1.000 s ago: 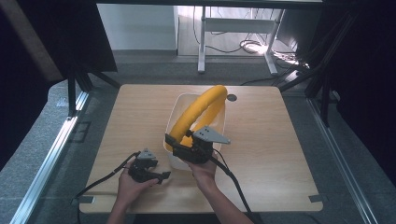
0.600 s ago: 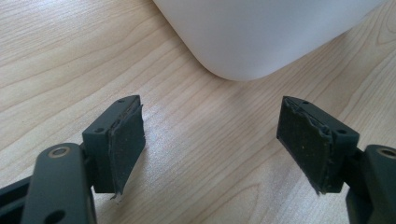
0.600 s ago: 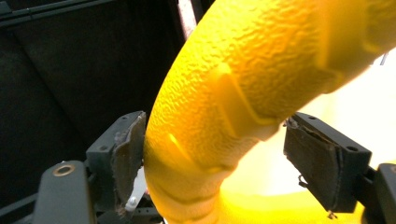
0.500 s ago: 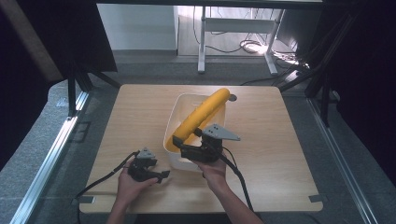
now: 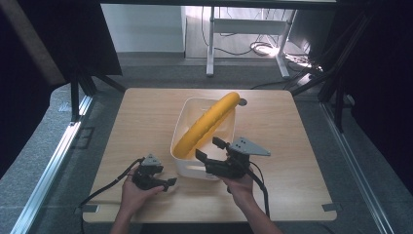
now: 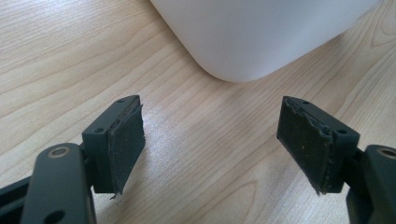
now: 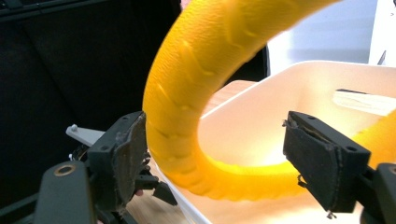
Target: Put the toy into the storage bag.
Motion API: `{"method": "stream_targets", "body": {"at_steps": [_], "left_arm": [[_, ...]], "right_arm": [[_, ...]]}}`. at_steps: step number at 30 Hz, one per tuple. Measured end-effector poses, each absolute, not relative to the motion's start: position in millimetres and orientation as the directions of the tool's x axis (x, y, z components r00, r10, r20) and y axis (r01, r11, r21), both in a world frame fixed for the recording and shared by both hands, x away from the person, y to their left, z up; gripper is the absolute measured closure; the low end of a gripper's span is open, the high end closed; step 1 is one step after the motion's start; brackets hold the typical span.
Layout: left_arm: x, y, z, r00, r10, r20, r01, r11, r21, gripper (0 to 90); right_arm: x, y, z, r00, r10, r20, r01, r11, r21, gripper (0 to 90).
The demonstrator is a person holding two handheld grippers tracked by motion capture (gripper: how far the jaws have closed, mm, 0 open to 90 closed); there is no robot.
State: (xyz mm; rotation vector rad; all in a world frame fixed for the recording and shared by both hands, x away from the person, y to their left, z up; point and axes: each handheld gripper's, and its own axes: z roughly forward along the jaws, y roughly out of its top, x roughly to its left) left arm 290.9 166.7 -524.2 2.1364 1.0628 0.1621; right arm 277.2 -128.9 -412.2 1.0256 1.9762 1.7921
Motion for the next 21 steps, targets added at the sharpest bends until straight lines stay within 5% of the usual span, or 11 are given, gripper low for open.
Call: {"method": "stream_targets", "body": {"at_steps": [21], "left_arm": [[290.7,166.3,-525.0,0.648,0.738,-0.189,0.642,-0.396,0.656,23.4]], "right_arm": [[285.2,-228.9,-443.5,-0.623,0.764,0.166,0.242,-0.012,0.97,38.0]]}}
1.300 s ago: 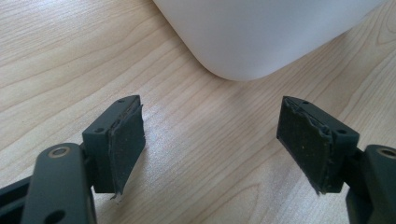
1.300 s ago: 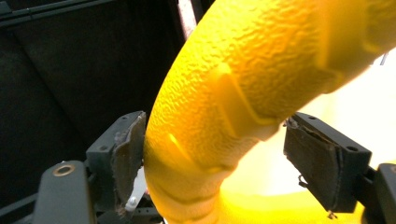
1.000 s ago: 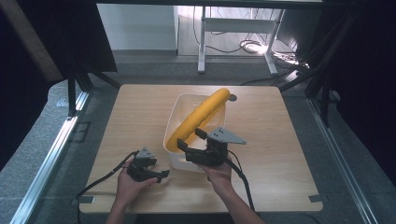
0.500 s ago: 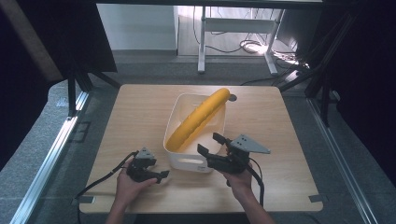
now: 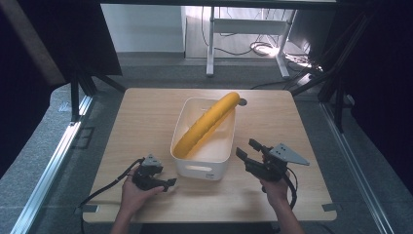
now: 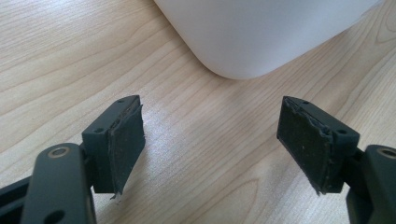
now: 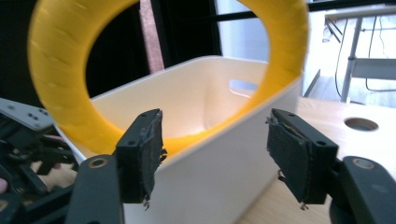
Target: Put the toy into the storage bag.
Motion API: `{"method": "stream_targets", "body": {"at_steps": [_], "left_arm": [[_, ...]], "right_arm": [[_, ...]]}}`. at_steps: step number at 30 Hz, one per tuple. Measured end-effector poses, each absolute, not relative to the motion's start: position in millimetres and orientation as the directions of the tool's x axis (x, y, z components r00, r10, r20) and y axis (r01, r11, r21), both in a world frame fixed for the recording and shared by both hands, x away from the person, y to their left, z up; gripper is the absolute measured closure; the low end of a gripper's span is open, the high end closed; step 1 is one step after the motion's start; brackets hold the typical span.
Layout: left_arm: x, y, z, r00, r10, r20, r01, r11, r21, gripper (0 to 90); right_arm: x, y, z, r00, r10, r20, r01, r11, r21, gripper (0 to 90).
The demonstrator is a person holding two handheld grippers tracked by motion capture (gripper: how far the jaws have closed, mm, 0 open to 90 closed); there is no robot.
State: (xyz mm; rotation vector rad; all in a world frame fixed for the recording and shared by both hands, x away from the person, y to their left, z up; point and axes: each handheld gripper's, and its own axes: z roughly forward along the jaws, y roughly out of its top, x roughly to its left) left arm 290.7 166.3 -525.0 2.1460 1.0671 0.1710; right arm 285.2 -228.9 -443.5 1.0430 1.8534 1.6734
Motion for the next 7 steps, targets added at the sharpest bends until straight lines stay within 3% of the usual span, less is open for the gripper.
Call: {"method": "stream_targets", "body": {"at_steps": [7], "left_arm": [[291.2,166.8,-524.5,0.648,0.739,-0.186,0.64,-0.396,0.658,23.4]], "right_arm": [[287.8,-239.0,-451.1,-0.624,0.767,0.151,0.245,0.008,0.97,38.4]]}}
